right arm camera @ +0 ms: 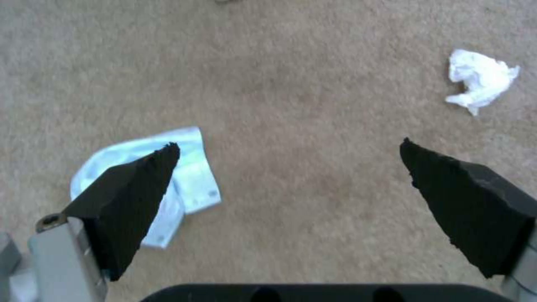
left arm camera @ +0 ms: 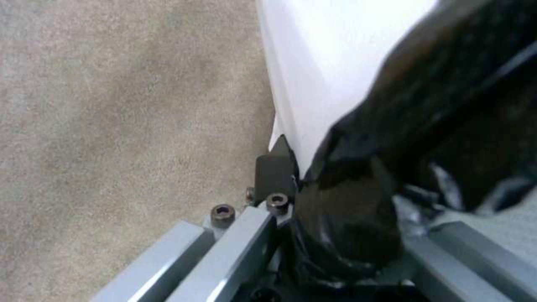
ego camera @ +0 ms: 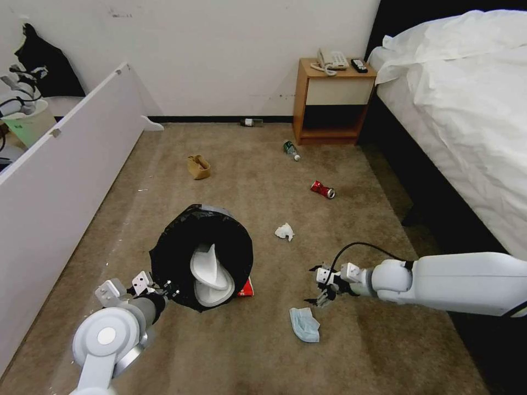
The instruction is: Pick up the trash bin and place the garbage on the floor into it.
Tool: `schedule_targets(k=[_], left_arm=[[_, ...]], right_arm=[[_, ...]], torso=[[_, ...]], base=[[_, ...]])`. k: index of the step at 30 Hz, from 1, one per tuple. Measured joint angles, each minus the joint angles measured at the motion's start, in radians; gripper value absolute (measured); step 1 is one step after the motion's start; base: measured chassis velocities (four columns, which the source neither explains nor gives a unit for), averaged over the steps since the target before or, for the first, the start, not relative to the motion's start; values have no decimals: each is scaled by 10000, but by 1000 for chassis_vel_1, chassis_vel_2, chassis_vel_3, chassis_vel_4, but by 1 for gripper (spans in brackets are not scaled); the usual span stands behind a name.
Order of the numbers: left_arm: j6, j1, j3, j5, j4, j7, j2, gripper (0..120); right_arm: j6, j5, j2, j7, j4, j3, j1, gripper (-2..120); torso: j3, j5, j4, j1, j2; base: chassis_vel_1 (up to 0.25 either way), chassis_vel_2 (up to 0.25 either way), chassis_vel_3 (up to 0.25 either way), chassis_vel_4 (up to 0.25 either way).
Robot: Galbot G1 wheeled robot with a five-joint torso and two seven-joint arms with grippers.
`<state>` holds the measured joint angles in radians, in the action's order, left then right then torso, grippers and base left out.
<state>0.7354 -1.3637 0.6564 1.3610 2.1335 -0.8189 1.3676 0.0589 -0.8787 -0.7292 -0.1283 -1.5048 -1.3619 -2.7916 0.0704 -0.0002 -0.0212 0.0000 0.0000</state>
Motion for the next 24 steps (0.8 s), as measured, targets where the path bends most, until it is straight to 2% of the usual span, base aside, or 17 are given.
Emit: schedule_targets(k=[6, 16, 24], left_arm=[[0, -52, 30, -72, -52, 99, 1, 0], [0, -122, 93, -201, -155, 230, 22, 0], [0, -188, 99, -266, -122, 238, 54, 0]], right_arm=[[-57, -8, 113, -197, -157, 153, 288, 100], [-215, -182, 736, -509, -1006, 844, 976, 100], [-225, -43, 772, -573, -1191, 1097, 955, 100]], torso=[[0, 2, 2, 0, 0], [0, 2, -2, 0, 0], [0, 2, 1, 0, 0]], base=[[0, 0, 0, 0], [0, 0, 0, 0], [0, 0, 0, 0]])
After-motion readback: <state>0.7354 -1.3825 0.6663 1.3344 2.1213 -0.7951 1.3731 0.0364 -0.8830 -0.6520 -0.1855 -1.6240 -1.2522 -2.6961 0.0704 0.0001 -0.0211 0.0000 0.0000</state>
